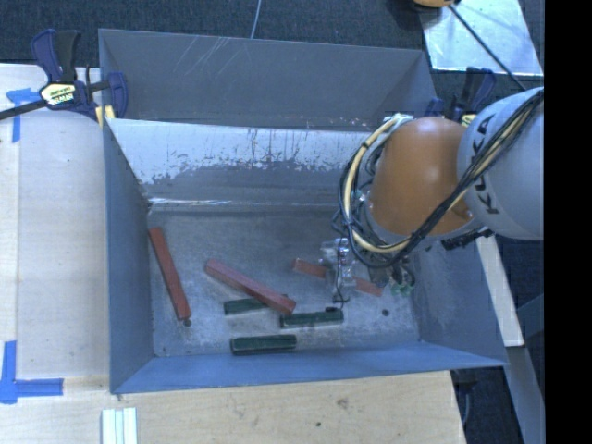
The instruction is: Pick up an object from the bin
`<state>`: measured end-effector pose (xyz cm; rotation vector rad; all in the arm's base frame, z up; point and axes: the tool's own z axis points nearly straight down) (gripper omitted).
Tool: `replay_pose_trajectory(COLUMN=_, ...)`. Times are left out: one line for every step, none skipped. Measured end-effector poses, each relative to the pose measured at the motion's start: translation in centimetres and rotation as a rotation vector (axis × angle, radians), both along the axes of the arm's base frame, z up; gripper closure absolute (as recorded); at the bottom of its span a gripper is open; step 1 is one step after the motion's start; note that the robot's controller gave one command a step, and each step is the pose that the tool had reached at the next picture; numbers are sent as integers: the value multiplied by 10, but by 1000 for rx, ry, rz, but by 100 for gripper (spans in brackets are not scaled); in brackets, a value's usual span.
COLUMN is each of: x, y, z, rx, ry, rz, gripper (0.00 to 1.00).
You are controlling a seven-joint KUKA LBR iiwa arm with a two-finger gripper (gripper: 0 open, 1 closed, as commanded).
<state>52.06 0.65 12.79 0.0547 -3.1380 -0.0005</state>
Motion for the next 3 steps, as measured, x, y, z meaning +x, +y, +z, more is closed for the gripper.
replay_pose_trajectory(x=47, y=-2, z=35, rx=0, ry=-8, rz=-42, gripper=100)
replay_pose_trajectory(x=24, y=0, z=70, rx=0, ry=-3, rz=-45, gripper=100)
replay_pose_trajectory(x=26, y=4, z=97, rx=-1, ry=-3, rz=-32, gripper=100)
